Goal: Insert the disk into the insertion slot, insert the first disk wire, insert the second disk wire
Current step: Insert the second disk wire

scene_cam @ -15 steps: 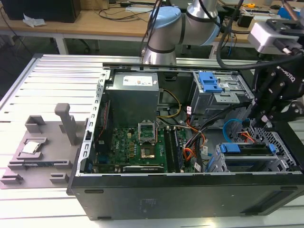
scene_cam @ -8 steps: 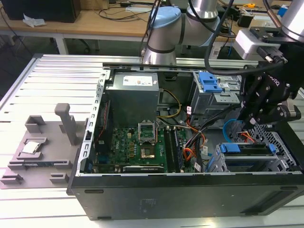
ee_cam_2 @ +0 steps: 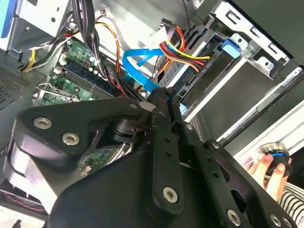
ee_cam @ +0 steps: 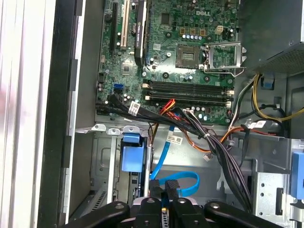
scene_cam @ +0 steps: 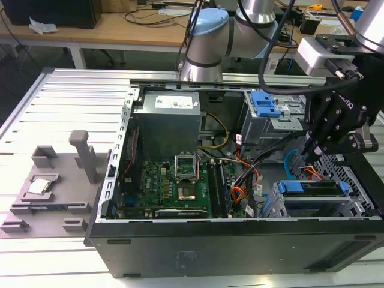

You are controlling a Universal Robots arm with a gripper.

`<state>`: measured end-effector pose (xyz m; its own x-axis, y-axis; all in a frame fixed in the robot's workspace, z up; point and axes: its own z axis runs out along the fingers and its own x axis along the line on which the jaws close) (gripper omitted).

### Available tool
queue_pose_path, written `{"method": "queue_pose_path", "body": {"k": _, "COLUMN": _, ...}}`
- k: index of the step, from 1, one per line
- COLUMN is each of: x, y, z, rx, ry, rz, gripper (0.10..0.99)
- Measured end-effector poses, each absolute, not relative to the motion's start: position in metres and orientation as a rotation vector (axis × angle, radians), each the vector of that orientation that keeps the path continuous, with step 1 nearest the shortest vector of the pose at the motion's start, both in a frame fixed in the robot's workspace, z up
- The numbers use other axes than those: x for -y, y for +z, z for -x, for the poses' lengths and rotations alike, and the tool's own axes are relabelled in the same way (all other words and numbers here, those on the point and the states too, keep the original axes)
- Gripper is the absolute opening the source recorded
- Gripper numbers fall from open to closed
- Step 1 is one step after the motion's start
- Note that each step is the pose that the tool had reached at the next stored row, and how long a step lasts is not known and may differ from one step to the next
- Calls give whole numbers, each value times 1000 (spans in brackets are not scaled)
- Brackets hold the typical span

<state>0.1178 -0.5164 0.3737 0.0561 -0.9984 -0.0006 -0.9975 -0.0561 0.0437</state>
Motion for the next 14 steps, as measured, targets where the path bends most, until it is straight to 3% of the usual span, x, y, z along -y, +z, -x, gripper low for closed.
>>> {"method": "queue_pose_path", "body": {"k": 14, "x": 528, "y": 374, "z": -122, "rx": 2134, "ry": -42, "rz": -2257, "gripper": 161}}
